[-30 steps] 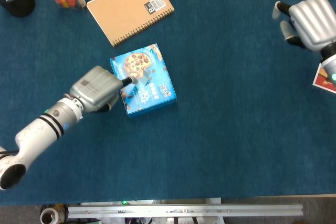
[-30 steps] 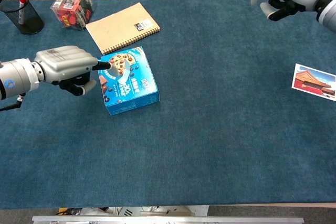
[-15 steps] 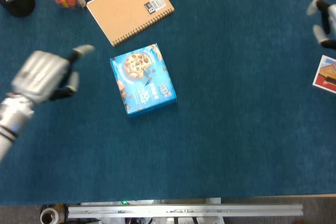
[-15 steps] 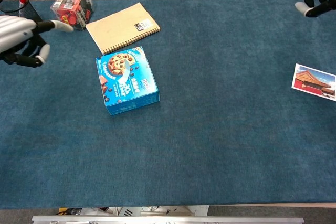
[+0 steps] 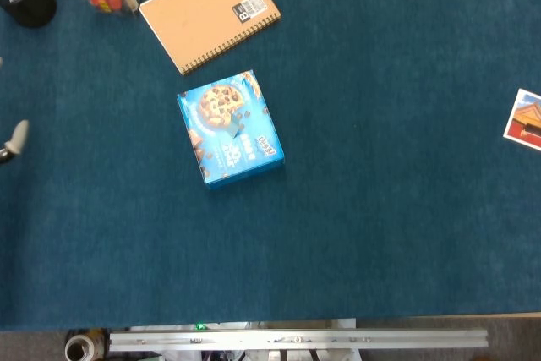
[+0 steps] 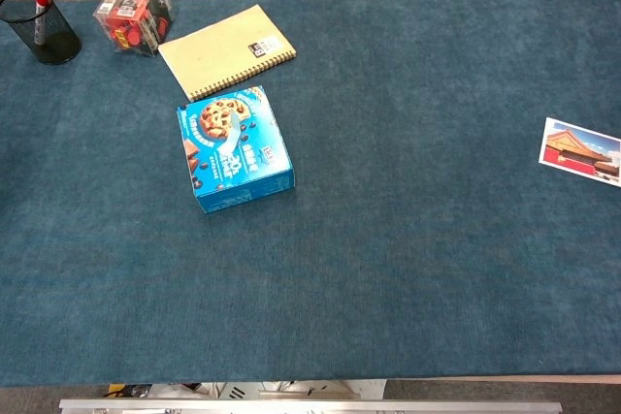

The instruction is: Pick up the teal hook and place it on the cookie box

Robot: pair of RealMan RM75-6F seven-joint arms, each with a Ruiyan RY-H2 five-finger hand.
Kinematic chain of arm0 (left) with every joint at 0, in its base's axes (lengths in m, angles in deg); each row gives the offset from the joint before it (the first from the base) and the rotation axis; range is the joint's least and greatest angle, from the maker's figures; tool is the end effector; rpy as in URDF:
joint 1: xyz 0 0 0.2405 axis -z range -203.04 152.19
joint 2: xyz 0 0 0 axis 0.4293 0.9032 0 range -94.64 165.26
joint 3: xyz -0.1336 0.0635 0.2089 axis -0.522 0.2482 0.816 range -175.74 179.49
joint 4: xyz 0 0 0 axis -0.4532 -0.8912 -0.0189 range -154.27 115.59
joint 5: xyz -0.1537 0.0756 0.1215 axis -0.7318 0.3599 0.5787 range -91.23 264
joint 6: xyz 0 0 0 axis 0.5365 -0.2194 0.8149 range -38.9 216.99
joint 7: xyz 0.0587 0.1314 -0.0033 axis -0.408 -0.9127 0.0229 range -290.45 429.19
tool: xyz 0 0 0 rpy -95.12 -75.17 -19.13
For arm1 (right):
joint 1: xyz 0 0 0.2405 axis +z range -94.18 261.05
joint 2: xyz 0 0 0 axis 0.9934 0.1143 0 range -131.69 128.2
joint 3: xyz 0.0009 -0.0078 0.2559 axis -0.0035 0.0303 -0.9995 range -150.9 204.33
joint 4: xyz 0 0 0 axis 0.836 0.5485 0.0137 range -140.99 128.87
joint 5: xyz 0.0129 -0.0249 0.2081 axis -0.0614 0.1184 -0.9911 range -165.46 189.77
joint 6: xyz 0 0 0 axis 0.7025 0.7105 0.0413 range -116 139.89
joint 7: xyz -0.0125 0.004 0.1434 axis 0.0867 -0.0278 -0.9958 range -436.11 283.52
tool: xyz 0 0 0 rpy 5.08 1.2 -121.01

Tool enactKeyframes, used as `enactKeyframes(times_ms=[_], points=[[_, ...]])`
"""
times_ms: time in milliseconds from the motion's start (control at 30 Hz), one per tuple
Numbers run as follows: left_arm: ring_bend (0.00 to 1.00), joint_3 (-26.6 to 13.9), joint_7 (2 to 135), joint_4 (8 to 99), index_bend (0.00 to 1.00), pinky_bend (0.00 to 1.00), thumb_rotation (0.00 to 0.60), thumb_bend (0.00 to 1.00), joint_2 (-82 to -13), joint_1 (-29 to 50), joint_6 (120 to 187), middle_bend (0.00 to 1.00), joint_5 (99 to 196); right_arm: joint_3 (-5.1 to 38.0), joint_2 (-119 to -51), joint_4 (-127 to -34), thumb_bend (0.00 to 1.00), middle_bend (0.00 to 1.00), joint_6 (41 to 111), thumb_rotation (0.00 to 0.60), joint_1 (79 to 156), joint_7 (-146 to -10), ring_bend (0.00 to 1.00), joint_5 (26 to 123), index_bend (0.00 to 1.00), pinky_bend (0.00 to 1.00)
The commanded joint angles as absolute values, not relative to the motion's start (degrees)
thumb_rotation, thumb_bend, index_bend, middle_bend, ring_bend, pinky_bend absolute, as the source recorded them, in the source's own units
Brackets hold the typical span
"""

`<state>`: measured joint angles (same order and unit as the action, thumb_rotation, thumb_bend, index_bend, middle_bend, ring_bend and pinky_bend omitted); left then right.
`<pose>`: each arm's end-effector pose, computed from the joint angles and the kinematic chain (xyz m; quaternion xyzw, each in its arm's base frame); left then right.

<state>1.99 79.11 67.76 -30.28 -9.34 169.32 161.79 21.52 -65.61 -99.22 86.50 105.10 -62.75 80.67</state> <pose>-0.3200 0.2347 0.1543 -0.5728 -0.4368 -0.4077 0.5612 -0.2861 -0.2765 0.1560 0.6274 -0.3508 0.3236 0.6153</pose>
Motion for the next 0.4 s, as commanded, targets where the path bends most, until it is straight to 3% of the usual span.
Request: enactKeyframes(times_ms=[33, 100, 400], points=[[0.18, 2.0, 78.1, 66.9, 0.11, 0.24, 0.269, 0.29, -31.5, -11.8, 171.8, 0.19, 162.0, 22.4, -65.7, -100.1, 0.12, 0.37, 88.4, 0.6, 103.3, -61.8, 0.29, 81.7, 0.31, 0.48], [0.18, 1.8, 77.3, 67.4, 0.11, 0.24, 0.335, 0.29, -31.7, -12.7, 172.7, 0.19, 161.8, 22.5, -65.7, -100.3, 0.12, 0.37, 89.1, 0.6, 102.6, -61.9, 0.29, 82.3, 0.31, 0.48], [0.18, 0.8, 76.5, 68.7, 0.11, 0.24, 0.348, 0.29, -32.1, -14.2, 173.4, 0.19, 163.3, 22.0, -65.9, -100.9, 0.12, 0.37, 90.1, 0.6, 101.3, -62.4, 0.29, 84.3, 0.31, 0.48]])
